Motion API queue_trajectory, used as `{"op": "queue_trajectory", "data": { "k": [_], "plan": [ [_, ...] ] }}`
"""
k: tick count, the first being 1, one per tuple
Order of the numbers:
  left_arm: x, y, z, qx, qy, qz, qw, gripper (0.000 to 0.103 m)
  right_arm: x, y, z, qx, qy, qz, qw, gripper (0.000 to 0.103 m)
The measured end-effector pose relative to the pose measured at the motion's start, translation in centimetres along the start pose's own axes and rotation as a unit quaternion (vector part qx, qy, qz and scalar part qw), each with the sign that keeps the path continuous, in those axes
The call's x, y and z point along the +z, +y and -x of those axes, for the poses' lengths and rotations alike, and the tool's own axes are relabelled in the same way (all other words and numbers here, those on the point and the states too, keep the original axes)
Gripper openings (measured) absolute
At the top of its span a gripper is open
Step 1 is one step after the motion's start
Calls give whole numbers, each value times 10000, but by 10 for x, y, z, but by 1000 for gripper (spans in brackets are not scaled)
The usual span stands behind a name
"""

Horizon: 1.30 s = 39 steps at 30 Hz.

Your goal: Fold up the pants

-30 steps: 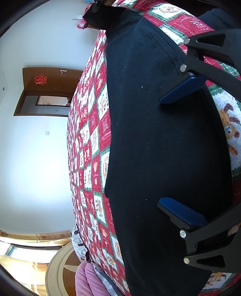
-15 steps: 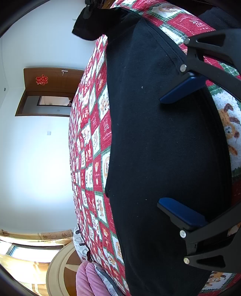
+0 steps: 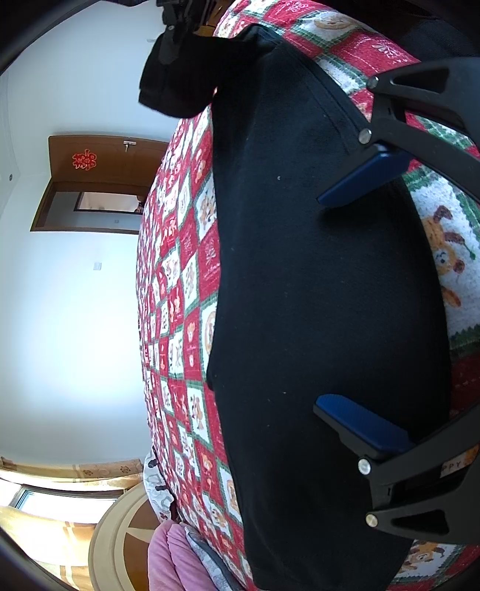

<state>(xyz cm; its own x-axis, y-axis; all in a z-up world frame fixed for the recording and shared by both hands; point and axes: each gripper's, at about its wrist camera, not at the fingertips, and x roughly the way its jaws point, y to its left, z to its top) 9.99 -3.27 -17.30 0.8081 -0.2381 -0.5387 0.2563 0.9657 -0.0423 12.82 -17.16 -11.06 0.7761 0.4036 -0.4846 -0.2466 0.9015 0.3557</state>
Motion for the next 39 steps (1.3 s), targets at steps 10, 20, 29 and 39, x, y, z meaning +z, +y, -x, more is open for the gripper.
{"op": "queue_trajectory", "data": {
  "k": [10,20,29,39],
  "plan": [
    [-1,5,2,-119,-70,145,9998,103,-13,48,-43,386,339,380,9980,11],
    [-1,13,7,-194,-185,326,9991,103,-35,72,-71,479,692,673,9942,11],
    [-1,30,11,-10,-335,696,9970,103,-46,85,-88,443,850,921,9911,11],
    [-2,37,11,81,-368,774,9963,103,-63,80,-120,530,1480,930,9832,15]
  ]
}}
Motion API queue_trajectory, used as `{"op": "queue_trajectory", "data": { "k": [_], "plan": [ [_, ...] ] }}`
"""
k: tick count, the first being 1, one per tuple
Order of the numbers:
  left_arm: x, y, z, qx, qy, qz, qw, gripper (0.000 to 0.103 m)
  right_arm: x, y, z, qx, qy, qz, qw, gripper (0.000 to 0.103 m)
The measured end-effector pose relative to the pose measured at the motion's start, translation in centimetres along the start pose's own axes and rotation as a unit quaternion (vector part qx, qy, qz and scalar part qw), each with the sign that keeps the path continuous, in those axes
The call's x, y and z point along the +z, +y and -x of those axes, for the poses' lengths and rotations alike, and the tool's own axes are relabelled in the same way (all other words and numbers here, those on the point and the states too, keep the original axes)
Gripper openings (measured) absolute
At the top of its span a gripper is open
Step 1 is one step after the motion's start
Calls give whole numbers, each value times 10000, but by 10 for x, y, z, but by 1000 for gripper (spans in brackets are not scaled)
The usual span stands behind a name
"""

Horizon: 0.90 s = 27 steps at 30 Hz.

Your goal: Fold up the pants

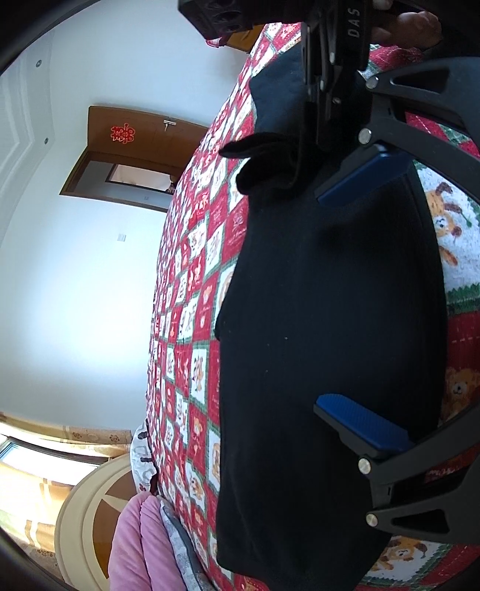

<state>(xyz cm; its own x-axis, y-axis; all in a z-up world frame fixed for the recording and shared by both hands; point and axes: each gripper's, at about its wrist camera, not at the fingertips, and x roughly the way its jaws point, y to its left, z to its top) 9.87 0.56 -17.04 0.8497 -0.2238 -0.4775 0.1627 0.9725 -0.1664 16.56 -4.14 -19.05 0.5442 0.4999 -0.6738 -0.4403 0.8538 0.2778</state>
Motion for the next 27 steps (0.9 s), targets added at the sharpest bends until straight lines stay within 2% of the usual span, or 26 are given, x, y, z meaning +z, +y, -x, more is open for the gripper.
{"op": "queue_trajectory", "data": {
  "k": [2,4,6,9,12,14,17,19,21,25,26,27],
  "plan": [
    [0,1,1,-9,9,6,10000,103,0,0,1,65,74,47,9999,20],
    [1,1,1,-35,53,27,10000,103,-1,1,3,197,164,82,9996,36],
    [4,2,2,-133,127,106,9998,103,-2,3,9,253,270,185,9991,42],
    [9,-1,3,-308,220,261,9989,103,-3,7,27,38,312,437,9985,44],
    [17,-7,0,-550,315,424,9971,103,2,0,55,-410,182,549,9975,44],
    [25,-19,-3,-735,381,367,9959,103,5,-15,73,-639,85,404,9971,44],
    [35,-42,-12,-983,512,253,9935,100,4,-54,104,-999,-204,-219,9946,45],
    [39,-53,-20,-1110,663,220,9914,92,-2,-79,115,-1192,-336,-705,9898,47],
    [43,-65,-32,-1215,892,204,9884,79,-10,-109,123,-1394,-410,-1300,9808,47],
    [48,-76,-50,-1248,1151,334,9849,67,-18,-150,133,-1558,-503,-2063,9647,47],
    [47,-77,-55,-1275,1231,415,9833,54,-20,-155,135,-1553,-565,-2163,9622,47],
    [47,-78,-57,-1278,1312,437,9821,26,-21,-159,138,-1524,-626,-2246,9604,47]
  ]
}}
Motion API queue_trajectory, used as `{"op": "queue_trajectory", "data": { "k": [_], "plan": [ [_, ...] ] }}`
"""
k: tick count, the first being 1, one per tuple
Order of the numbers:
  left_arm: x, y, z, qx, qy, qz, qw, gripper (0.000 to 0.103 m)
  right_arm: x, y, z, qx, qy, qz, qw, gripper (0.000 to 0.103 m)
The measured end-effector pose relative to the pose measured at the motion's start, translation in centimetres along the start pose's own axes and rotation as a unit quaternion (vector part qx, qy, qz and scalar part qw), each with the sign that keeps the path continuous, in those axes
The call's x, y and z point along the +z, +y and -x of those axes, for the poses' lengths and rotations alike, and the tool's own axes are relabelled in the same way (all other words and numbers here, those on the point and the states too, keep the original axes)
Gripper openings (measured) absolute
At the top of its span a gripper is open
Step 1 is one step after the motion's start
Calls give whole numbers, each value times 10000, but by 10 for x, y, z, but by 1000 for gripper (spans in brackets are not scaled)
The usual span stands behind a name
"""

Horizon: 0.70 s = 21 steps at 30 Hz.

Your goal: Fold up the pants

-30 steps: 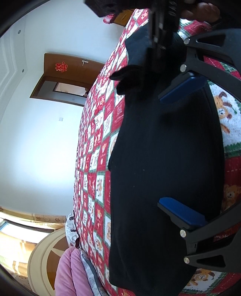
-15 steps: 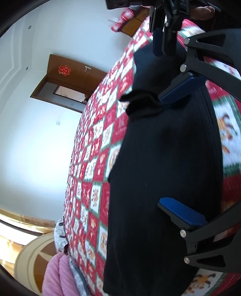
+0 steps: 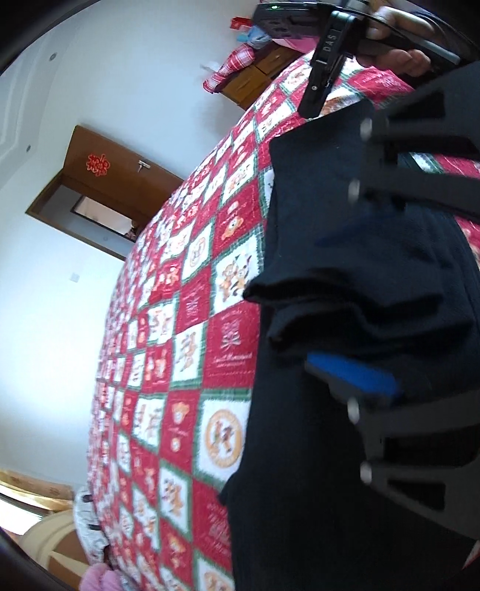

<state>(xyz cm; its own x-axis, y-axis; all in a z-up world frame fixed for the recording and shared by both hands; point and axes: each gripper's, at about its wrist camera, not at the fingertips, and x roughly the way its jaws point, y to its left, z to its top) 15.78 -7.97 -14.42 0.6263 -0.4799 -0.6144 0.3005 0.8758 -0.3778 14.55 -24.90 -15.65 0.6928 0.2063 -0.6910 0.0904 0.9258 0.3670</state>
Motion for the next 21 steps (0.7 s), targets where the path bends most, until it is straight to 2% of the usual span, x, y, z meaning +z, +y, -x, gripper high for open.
{"op": "queue_trajectory", "data": {
  "k": [1,6,9,11,14,17,21],
  "plan": [
    [-1,-2,-4,39,150,-34,9999,17,0,-2,1,16,-22,-67,10000,47],
    [-9,1,17,15,-5,29,10000,12,-1,4,4,131,-153,-44,9998,47],
    [-12,7,24,24,-19,102,9999,12,-4,12,8,227,-268,90,9993,47],
    [-15,11,20,166,22,99,9998,12,-5,19,9,314,-331,227,9987,47],
    [-17,17,15,167,-19,157,9997,12,-11,35,2,237,-165,659,9974,47],
    [-18,16,13,286,-97,-34,9995,15,-20,39,-18,-6,260,897,9956,47],
    [-19,15,15,355,-148,-197,9991,19,-19,32,-16,33,215,834,9963,47]
  ]
}}
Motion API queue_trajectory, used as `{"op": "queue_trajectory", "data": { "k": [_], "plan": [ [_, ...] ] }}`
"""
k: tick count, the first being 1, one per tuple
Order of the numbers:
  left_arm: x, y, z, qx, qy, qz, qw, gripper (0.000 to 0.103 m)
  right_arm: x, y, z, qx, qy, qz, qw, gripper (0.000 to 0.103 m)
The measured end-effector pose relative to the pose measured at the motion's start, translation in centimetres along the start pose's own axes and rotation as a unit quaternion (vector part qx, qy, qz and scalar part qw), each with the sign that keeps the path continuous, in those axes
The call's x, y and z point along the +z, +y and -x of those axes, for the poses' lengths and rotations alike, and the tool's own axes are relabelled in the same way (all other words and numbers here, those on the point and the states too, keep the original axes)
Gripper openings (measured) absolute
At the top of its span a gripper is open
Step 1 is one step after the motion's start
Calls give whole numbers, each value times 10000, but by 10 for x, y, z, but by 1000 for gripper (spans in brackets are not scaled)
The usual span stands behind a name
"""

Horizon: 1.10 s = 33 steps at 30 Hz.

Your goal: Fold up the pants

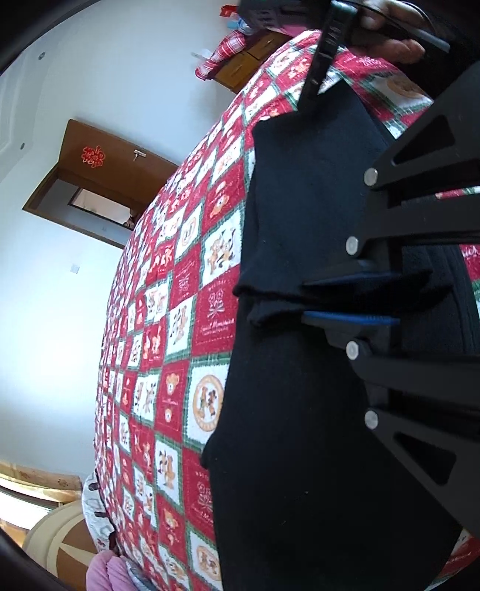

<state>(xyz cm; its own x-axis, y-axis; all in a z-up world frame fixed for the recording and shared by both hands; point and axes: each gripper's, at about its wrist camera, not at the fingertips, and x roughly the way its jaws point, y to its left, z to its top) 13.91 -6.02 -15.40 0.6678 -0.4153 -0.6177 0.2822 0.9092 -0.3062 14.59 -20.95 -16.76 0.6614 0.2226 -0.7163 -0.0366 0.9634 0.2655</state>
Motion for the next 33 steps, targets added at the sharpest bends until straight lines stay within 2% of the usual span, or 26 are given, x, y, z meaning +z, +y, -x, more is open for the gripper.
{"op": "queue_trajectory", "data": {
  "k": [2,5,7,8,9,10,12,13,14,15,17,19,22,23,25,29,31,33],
  "plan": [
    [0,1,1,44,-6,7,10000,24,3,-4,11,-12,-160,-154,9998,47],
    [-1,3,0,45,-37,29,10000,25,4,1,27,151,-245,-93,9995,47],
    [-3,2,-1,73,-67,-2,10000,26,-1,10,24,264,-30,141,9995,47],
    [-3,1,-1,84,-82,-13,9999,26,-7,15,16,274,247,289,9989,47],
    [-4,1,-1,75,-83,-7,9999,27,-16,22,1,144,550,513,9971,47],
    [-4,1,0,51,-76,6,10000,29,-20,26,-3,-12,533,684,9962,47],
    [-4,1,0,-52,-29,-11,10000,44,-26,38,-4,-304,382,1101,9927,48],
    [-5,-1,2,-66,-20,-61,10000,46,-26,42,-2,-380,352,1222,9912,48],
    [-5,-4,5,-30,-15,-118,9999,53,-26,44,-1,-406,312,1274,9905,48],
    [-6,-6,8,-1,-11,-155,9999,66,-26,43,1,-383,281,1251,9910,48],
    [-6,-6,23,216,-139,-276,9993,78,-24,37,3,-265,204,1075,9936,48],
    [-5,-1,40,306,-386,-471,9977,79,-19,31,9,-107,19,806,9967,48],
    [-1,28,66,657,-580,-599,9944,85,-15,24,18,-6,-300,518,9982,49],
    [0,45,74,823,-617,-552,9932,88,-14,24,20,-8,-386,476,9981,49],
    [1,77,86,1136,-612,-413,9908,89,-14,24,24,-11,-493,426,9979,49],
    [1,159,116,1807,-643,177,9813,89,-14,32,29,95,-708,500,9962,50],
    [-1,192,129,2051,-691,456,9752,89,-16,40,31,109,-787,639,9948,55],
    [-5,229,141,2252,-706,828,9682,89,-19,46,30,134,-779,751,9940,55]
  ]
}}
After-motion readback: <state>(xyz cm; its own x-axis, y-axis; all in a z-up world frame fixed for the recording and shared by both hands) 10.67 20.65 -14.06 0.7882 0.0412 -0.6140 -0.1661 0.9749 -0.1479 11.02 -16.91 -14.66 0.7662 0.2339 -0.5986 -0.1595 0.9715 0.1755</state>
